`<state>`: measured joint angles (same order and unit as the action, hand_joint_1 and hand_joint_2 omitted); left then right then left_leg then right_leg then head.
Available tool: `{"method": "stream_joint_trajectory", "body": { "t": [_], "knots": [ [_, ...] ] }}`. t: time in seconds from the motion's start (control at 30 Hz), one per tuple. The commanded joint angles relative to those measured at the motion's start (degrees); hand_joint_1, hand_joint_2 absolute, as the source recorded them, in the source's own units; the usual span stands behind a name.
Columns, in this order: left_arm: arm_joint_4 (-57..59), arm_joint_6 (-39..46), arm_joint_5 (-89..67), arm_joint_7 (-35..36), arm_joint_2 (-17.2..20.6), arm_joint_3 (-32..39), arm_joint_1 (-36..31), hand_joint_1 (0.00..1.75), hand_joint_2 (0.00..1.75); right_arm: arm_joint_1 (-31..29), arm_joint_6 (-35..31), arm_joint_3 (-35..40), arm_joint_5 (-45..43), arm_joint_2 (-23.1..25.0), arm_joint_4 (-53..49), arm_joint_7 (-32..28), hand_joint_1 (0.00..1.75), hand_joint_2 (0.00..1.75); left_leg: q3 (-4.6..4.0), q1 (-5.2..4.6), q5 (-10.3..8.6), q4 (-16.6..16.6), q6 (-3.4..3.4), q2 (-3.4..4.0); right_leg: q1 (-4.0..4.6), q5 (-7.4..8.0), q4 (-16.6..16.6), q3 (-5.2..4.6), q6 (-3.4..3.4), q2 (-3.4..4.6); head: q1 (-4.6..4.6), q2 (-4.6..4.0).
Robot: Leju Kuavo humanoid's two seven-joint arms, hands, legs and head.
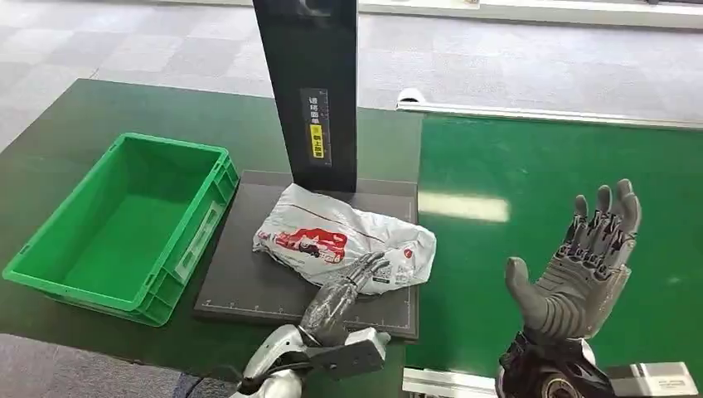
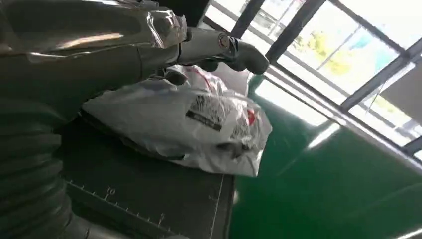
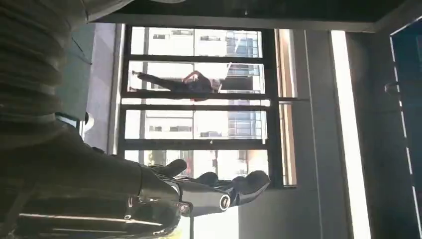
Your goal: Moved the parcel from conveyor to table for the left to box.
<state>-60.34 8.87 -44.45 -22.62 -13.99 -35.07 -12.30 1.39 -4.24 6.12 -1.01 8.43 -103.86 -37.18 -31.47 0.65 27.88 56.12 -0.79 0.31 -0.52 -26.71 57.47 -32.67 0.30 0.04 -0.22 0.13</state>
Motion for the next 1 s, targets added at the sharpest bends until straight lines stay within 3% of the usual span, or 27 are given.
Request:
{"method": "stream_joint_trajectory", "body": {
  "t": [0.03, 0.13, 0.37, 0.47, 0.73, 0.77, 0.8, 0.87, 0.9, 0.97, 1.0],
  "knots": [
    [28.97, 5.02, -3.11, 1.47, -5.70, -8.05, -11.13, 0.00, 1.75, -1.05, -0.43, -3.51, 0.61, 2.73, -0.87, 1.38, 0.00, 1.75, 0.03, -0.03, -0.08, -0.08, 0.06, -0.26, -0.02, 0.01, -0.10, 0.15, 0.01, -0.25, 0.02, 0.00],
    [31.91, 10.53, -1.25, 5.92, -6.01, -8.74, -11.85, 0.00, 1.75, -2.24, -0.23, -2.72, 0.25, 1.86, 1.17, 1.31, 0.00, 1.75, 0.08, -0.02, -0.05, -0.08, 0.07, -0.11, -0.01, 0.03, -0.12, 0.16, 0.02, -0.10, -0.02, 0.00],
    [34.98, 15.62, 6.58, 8.10, -6.01, -13.65, -14.25, 0.00, 1.75, -4.31, -0.73, -1.50, 0.06, 1.91, 2.88, 1.42, 0.00, 1.75, 0.03, 0.00, -0.07, -0.06, 0.05, -0.09, 0.00, 0.06, -0.09, 0.09, 0.00, -0.07, -0.02, 0.00],
    [34.50, 16.78, 10.22, 8.32, -6.01, -16.43, -14.91, 0.63, 1.75, -4.24, -1.11, -1.42, -0.09, 1.74, 3.04, 1.46, 0.00, 1.75, 0.03, 0.01, -0.06, -0.06, 0.06, -0.05, 0.01, 0.07, -0.10, 0.11, 0.01, -0.03, -0.02, 0.00],
    [34.50, 16.78, 10.22, 8.32, -6.01, -16.43, -14.91, 0.63, 1.75, -4.24, -1.11, -1.42, -0.09, 1.74, 3.04, 1.46, 0.00, 1.75, 0.13, -0.02, -0.09, -0.19, 0.08, -0.04, -0.01, 0.10, -0.22, 0.23, 0.01, -0.01, -0.02, 0.00],
    [34.80, 17.39, 11.93, 7.66, -6.01, -17.27, -14.99, 0.56, 1.75, -4.00, -1.11, -2.11, -0.07, 3.10, 2.62, 1.59, 0.00, 1.75, 0.13, -0.02, -0.09, -0.20, 0.09, -0.05, 0.00, 0.10, -0.24, 0.24, 0.00, -0.02, -0.02, 0.00],
    [34.97, 17.65, 12.49, 7.44, -6.01, -17.58, -15.02, 0.72, 1.75, -3.97, -1.02, -2.09, -0.04, 3.31, 2.44, 1.75, 0.00, 1.75, 0.12, 0.00, -0.01, -0.07, 0.04, -0.02, 0.00, 0.03, -0.08, 0.21, 0.00, 0.02, -0.02, 0.00],
    [34.72, 18.10, 14.91, 6.72, -6.01, -18.41, -14.59, 1.31, 1.75, -4.13, -1.01, -1.96, 0.04, 3.48, 2.64, 1.90, 0.00, 1.75, 0.13, -0.01, -0.03, -0.10, 0.04, -0.06, 0.00, 0.04, -0.12, 0.22, -0.01, -0.01, -0.02, 0.00],
    [34.58, 17.81, 15.54, 6.51, -6.01, -18.38, -14.53, 1.29, 1.75, -4.28, -1.03, -1.95, 0.04, 3.47, 2.87, 1.90, 0.00, 1.75, 0.11, 0.00, -0.01, -0.04, 0.03, -0.06, 0.00, 0.01, -0.05, 0.20, 0.00, -0.02, -0.02, 0.00],
    [33.68, 16.24, 18.25, 5.99, -6.01, -18.42, -14.47, 1.48, 1.75, -5.12, -1.13, -1.98, 0.06, 3.18, 4.07, 1.88, 0.00, 1.75, 0.12, -0.01, -0.02, -0.07, 0.04, -0.02, 0.00, 0.04, -0.08, 0.20, 0.00, 0.03, -0.02, 0.02],
    [33.33, 15.74, 19.66, 6.11, -6.01, -19.18, -14.69, 1.66, 1.75, -5.41, -1.19, -1.94, 0.06, 2.96, 4.54, 1.89, 0.00, 1.75, 0.12, 0.00, -0.04, -0.10, 0.05, 0.01, 0.01, 0.08, -0.13, 0.19, 0.00, 0.06, -0.04, 0.00]
  ]
}}
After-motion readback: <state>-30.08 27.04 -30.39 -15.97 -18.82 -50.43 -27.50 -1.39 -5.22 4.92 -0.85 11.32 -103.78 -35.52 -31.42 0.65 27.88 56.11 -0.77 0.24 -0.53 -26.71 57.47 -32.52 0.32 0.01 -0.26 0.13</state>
